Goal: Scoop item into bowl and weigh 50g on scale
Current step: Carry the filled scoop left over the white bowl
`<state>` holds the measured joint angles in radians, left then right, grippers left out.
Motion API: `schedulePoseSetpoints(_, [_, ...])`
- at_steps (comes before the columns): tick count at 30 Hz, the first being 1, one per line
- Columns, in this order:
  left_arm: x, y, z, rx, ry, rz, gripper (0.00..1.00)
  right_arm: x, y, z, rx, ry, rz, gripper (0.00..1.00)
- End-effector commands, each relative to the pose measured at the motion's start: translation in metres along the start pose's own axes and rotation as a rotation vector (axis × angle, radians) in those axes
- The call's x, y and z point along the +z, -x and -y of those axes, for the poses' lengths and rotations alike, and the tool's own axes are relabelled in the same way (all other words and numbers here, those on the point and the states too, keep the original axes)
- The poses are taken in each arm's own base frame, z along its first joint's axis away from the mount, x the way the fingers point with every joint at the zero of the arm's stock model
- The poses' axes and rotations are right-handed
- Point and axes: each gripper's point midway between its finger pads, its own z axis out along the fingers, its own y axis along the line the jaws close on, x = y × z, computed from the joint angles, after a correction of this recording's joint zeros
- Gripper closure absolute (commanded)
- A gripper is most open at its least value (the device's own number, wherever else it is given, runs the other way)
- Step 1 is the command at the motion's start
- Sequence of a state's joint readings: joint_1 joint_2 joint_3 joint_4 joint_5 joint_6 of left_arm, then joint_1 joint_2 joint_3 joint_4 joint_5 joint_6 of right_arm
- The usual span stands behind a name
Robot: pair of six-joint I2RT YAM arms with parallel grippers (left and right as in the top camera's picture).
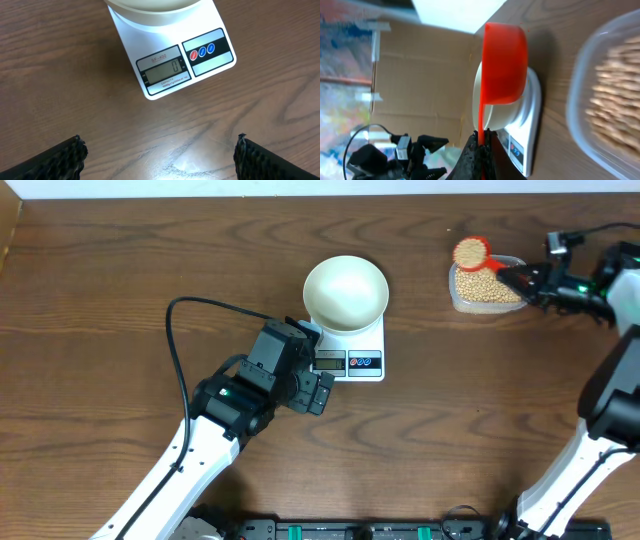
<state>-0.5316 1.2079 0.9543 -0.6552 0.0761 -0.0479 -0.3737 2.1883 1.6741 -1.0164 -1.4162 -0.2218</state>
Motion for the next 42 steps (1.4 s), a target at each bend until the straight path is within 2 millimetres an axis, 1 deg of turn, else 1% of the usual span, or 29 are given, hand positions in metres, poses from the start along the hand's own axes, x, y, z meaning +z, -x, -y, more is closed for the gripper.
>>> schedulePoseSetpoints(1, [-0.002,0.0,-0.002,0.004,0.01,0.007,0.04,0.031,-0.007,-0.014,0.011,0.077,-0.057,0.99])
schedulePoseSetpoints(5, [-0.002,0.0,-0.002,0.004,0.01,0.007,0.04,0.059,-0.013,-0.022,0.018,0.094,-0.113,0.99])
schedulePoseSetpoints(9, [-0.002,0.0,-0.002,0.004,0.01,0.007,0.04,0.081,-0.019,-0.038,-0.009,0.163,-0.161,0.99])
schedulePoseSetpoints(15, [-0.002,0.0,-0.002,0.004,0.01,0.007,0.04,0.117,-0.032,-0.05,-0.015,0.185,-0.243,0.99])
schedulePoseSetpoints(17, [-0.002,0.0,-0.002,0.004,0.01,0.007,0.04,0.129,-0.038,-0.051,-0.024,0.177,-0.267,0.99])
schedulePoseSetpoints(20, [-0.002,0.0,-0.002,0.004,0.01,0.007,0.04,0.148,-0.049,-0.047,-0.029,0.123,-0.304,0.99])
schedulePoseSetpoints(25, [-0.002,0.0,-0.002,0.004,0.01,0.007,0.04,0.168,-0.065,-0.047,-0.044,0.089,-0.348,0.99])
schedulePoseSetpoints(28, [-0.002,0.0,-0.002,0.004,0.01,0.007,0.04,0.178,-0.072,-0.045,-0.048,0.059,-0.368,0.99])
schedulePoseSetpoints(33, [-0.003,0.0,-0.002,0.004,0.01,0.007,0.04,0.188,-0.08,-0.044,-0.077,-0.017,-0.383,0.99])
schedulePoseSetpoints(37, [-0.003,0.0,-0.002,0.004,0.01,0.007,0.04,0.188,-0.08,-0.045,-0.117,-0.116,-0.372,0.99])
schedulePoseSetpoints(42, [-0.002,0.0,-0.002,0.004,0.01,0.007,0.04,0.183,-0.078,-0.049,-0.167,-0.184,-0.36,0.99])
